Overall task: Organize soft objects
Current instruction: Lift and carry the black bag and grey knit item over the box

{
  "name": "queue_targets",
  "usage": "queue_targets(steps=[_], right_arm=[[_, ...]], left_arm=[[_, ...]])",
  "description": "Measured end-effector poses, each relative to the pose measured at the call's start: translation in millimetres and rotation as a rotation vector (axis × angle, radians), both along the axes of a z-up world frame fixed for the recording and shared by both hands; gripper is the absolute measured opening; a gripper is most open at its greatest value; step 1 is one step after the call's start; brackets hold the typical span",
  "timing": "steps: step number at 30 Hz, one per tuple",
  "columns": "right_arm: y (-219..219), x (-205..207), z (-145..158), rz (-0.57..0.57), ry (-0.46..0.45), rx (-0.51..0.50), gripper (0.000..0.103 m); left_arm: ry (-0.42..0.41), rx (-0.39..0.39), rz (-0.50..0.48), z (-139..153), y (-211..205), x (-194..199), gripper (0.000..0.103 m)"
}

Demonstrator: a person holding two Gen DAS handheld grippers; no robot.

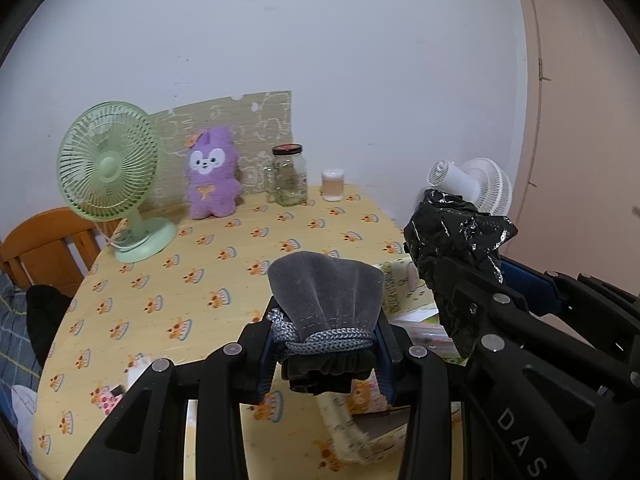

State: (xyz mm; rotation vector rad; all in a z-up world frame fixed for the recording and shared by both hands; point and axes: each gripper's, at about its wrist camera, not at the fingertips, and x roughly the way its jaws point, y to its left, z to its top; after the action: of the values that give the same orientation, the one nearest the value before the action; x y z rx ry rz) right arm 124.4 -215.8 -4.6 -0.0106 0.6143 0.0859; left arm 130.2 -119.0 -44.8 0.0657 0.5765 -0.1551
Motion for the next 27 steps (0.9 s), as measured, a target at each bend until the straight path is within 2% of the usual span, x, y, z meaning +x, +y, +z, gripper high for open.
queue_targets(steps=[14, 18, 19, 21, 22, 23, 27], right_arm=[[-34.8, 12.2, -10.2, -0.047, 0.012, 0.001, 0.027], [-40.9, 17.2, -15.0, -0.058, 0.020, 0.001, 0.027], [-42.4, 18.3, -16.8, -0.060, 0.024, 0.002, 0.027], [-45.6, 20.4, -20.6, -0.061, 0.033, 0.006, 0.027], [-47.2, 21.8, -22.7, -0.062, 0.039, 0.008, 0.027], [-47.9, 22.7, -24.0, -0.061, 0.041, 0.010, 0.027], [-51.3, 26.8, -28.9, -0.055, 0.053, 0.019, 0.027]], left_arm=[[0.022, 0.012, -0.063, -12.3, -33.7, 19.0, 0.042], [0.065, 0.012, -0.088, -19.8, -41.4, 26.9, 0.044], [0.073, 0.011, -0.090, -21.6, -42.8, 27.8, 0.046], [0.089, 0.015, -0.097, -25.6, -46.1, 30.7, 0.064], [0.089, 0.018, -0.096, -26.1, -47.1, 31.0, 0.077], [0.084, 0.025, -0.095, -26.5, -48.4, 30.8, 0.082], [0.085, 0.047, -0.099, -29.4, -52.5, 33.1, 0.088]])
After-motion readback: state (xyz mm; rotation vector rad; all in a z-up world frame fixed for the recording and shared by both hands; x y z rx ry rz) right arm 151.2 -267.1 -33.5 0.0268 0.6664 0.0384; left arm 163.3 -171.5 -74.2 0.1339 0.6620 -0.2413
